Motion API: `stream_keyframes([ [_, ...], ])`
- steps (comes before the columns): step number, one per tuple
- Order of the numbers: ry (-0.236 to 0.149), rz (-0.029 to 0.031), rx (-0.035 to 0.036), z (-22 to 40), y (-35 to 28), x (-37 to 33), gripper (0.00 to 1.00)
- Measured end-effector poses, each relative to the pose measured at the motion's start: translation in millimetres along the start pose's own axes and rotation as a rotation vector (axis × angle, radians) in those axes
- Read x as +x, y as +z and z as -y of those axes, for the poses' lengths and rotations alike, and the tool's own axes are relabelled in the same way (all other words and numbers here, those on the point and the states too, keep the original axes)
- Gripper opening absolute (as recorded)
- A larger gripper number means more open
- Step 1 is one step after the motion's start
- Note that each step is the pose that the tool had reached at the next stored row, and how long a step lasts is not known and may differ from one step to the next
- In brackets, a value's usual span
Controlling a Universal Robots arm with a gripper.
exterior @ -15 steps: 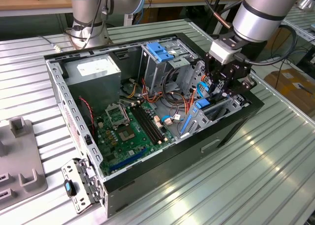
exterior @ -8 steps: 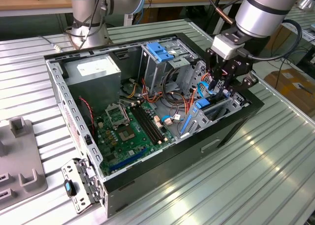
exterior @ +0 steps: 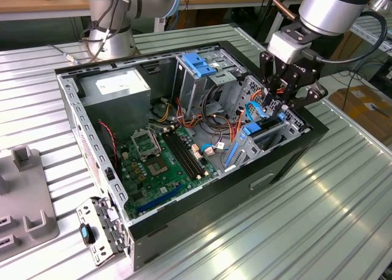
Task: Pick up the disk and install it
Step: 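Insert the first disk wire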
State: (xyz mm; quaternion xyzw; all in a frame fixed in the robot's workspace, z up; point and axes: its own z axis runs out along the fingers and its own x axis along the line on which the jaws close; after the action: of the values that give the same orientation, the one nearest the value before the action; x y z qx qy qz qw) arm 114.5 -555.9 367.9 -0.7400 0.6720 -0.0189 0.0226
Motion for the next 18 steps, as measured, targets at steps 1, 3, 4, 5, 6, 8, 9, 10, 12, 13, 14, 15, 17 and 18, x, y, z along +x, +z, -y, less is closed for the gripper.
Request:
stream_keyframes([
  [1,0.000,0.0001,0.0000,0.0,0.0,0.0,0.36],
  [3,0.000,-0.0002,-0.0001,0.0,-0.1,0.0,0.36],
  [4,0.000,0.0000,-0.0033,0.1,-0.2,0.0,0.36],
  [5,0.000,0.0010,-0.0149,0.1,-0.2,0.0,0.36],
  [6,0.000,0.0018,-0.0230,0.1,-0.2,-0.1,0.36],
  [8,0.000,0.0023,-0.0266,0.0,-0.1,0.0,0.36],
  [9,0.000,0.0025,-0.0272,0.0,0.0,0.0,0.36],
  [10,0.000,0.0024,-0.0277,0.1,0.0,0.0,0.36],
  [12,0.000,0.0025,-0.0287,0.1,-0.1,0.0,0.36],
  [13,0.000,0.0026,-0.0296,0.1,0.0,0.0,0.36],
  [14,0.000,0.0026,-0.0302,0.1,-0.1,0.0,0.36],
  [15,0.000,0.0026,-0.0307,0.1,-0.1,0.0,0.36],
  [17,0.000,0.0028,-0.0319,0.1,0.0,0.0,0.36],
  [18,0.000,0.0029,-0.0326,0.1,0.0,0.0,0.36],
])
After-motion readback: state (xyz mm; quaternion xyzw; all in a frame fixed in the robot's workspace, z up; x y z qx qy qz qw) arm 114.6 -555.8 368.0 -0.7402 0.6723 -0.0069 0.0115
